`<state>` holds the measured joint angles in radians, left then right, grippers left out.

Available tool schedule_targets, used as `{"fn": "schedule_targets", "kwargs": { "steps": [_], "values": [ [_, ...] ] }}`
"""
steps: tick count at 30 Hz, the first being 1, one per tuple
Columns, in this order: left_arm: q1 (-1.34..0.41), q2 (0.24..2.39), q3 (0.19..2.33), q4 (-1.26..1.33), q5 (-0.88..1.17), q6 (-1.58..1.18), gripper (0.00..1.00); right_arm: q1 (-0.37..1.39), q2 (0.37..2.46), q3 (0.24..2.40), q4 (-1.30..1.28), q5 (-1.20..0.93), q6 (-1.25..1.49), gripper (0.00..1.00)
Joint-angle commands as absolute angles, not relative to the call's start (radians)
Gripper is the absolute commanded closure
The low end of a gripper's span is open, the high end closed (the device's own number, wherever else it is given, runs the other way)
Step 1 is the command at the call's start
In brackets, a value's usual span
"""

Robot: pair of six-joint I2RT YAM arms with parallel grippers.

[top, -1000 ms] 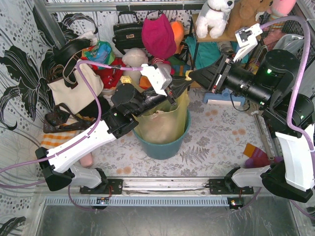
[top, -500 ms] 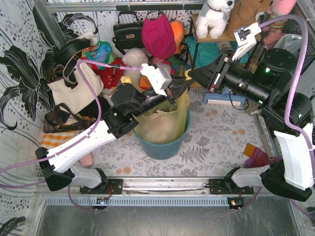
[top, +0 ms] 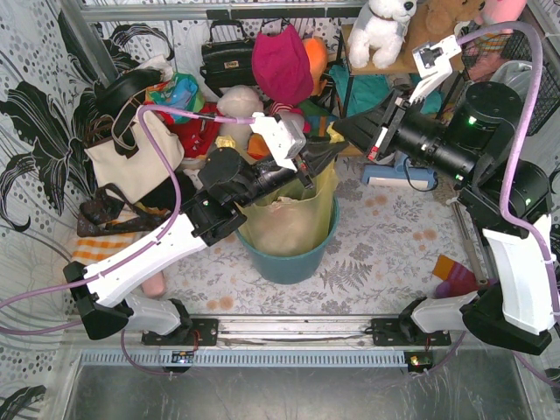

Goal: Tie the trash bag

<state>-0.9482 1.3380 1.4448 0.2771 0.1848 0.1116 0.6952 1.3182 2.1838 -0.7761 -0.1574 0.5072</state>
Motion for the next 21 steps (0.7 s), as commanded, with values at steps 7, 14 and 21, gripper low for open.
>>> {"fn": "schedule_targets", "kwargs": {
  "steps": [7,14,21],
  "values": [
    [-0.943,1.34,1.453,0.272,0.186,0.081,0.9,0.693,1.312,2.23,-0.658,-0.144,0.499,1.0],
    [-0.942,1.336,1.449,0.273,0.172,0.074,0.84,0.693,1.3,2.2,-0.654,-0.152,0.501,1.0],
    [-0.94,1.341,1.457,0.27,0.184,0.074,0.88,0.693,1.269,2.173,-0.718,-0.104,0.479,0.7]
  ]
}}
